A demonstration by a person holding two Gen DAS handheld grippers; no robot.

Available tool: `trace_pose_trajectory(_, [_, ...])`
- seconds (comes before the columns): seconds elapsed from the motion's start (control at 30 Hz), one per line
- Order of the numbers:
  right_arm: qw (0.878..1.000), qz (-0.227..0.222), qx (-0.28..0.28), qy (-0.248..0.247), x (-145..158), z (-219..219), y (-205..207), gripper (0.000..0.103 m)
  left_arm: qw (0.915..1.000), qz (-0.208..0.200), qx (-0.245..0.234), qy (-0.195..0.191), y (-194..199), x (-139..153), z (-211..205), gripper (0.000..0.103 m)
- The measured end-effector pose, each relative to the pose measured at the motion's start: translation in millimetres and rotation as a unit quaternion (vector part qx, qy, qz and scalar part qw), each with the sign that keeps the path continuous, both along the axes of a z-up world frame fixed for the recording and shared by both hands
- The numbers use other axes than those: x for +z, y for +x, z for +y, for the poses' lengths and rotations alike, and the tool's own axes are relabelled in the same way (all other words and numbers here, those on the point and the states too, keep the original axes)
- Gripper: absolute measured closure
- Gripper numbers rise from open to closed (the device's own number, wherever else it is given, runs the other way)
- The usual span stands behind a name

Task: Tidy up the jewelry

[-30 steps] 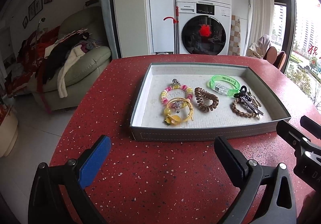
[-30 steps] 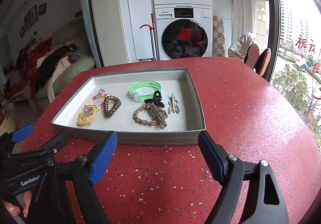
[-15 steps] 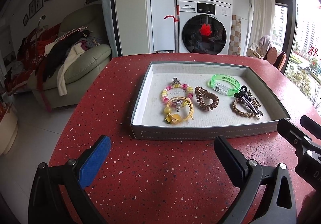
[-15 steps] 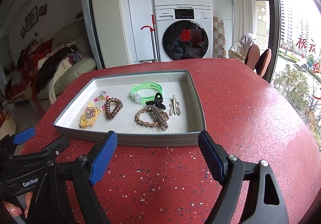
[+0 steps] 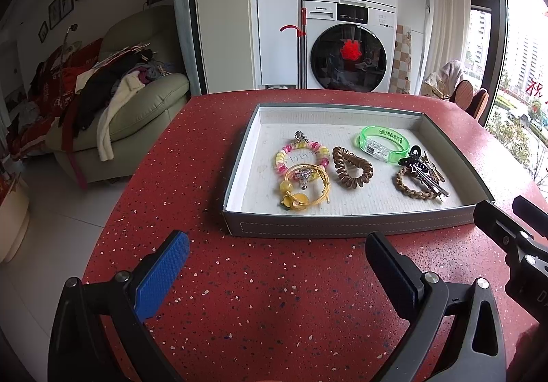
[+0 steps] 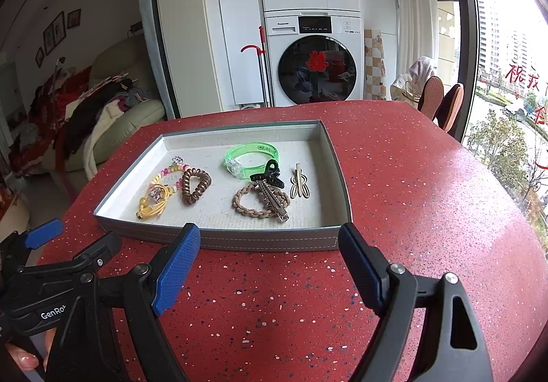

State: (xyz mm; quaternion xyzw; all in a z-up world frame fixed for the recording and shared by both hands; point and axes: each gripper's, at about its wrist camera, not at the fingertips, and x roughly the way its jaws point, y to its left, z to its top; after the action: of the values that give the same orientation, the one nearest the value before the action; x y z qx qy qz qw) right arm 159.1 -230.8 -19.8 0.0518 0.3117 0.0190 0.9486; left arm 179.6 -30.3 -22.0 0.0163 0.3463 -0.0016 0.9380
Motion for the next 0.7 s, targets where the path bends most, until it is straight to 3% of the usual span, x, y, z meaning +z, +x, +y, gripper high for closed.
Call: trace_pose_trajectory(0.7, [1.0, -0.002, 0.001, 0.001, 2.9, 1.6, 0.2, 0.018, 1.0, 0.001, 0.001, 0.001, -0.5, 0.6, -0.2, 0.0])
